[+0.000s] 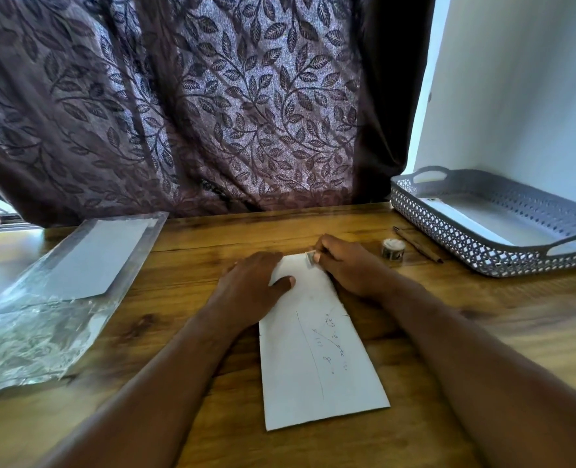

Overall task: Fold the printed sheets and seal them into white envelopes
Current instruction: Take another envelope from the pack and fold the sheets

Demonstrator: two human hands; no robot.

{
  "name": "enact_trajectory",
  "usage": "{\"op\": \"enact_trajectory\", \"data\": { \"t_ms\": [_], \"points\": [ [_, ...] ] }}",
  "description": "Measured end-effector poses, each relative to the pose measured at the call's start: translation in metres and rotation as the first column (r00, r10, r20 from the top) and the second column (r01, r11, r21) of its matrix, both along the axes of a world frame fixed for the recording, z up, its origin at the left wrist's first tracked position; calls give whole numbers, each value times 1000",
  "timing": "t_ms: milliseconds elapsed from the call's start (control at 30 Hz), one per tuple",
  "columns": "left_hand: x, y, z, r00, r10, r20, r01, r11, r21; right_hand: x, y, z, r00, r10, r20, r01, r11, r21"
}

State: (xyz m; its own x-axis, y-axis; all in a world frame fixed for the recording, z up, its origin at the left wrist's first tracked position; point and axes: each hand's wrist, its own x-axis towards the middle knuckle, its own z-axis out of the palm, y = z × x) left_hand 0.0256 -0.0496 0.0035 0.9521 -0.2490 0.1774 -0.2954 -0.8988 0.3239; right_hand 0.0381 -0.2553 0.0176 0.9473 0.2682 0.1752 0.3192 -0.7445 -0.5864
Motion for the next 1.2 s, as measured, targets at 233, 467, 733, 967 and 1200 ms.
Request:
{"op": "enact_trajectory", "data": {
  "t_ms": [233, 467, 733, 967, 1200],
  "points": [
    [-15, -2, 15, 995, -47, 85, 21, 958, 284, -12, -9, 13, 997, 44, -66, -49, 996, -77],
    [-15, -8, 14, 994, -78, 73, 57, 967, 248, -6, -11, 15, 986, -164, 6, 158, 958, 239],
    [-5, -7, 6, 995, -94, 22, 92, 992, 82, 2, 5, 13, 966, -194, -173, 206, 977, 57],
    [3, -5, 0, 993, -113, 46, 111, 993, 31, 7, 8, 11, 959, -188, -214, 197, 980, 25],
    [3, -6, 1, 991, -119, 52, 116, 992, 54, 5, 11, 13, 950, -215, -228, 224, 974, 14]
  ]
}}
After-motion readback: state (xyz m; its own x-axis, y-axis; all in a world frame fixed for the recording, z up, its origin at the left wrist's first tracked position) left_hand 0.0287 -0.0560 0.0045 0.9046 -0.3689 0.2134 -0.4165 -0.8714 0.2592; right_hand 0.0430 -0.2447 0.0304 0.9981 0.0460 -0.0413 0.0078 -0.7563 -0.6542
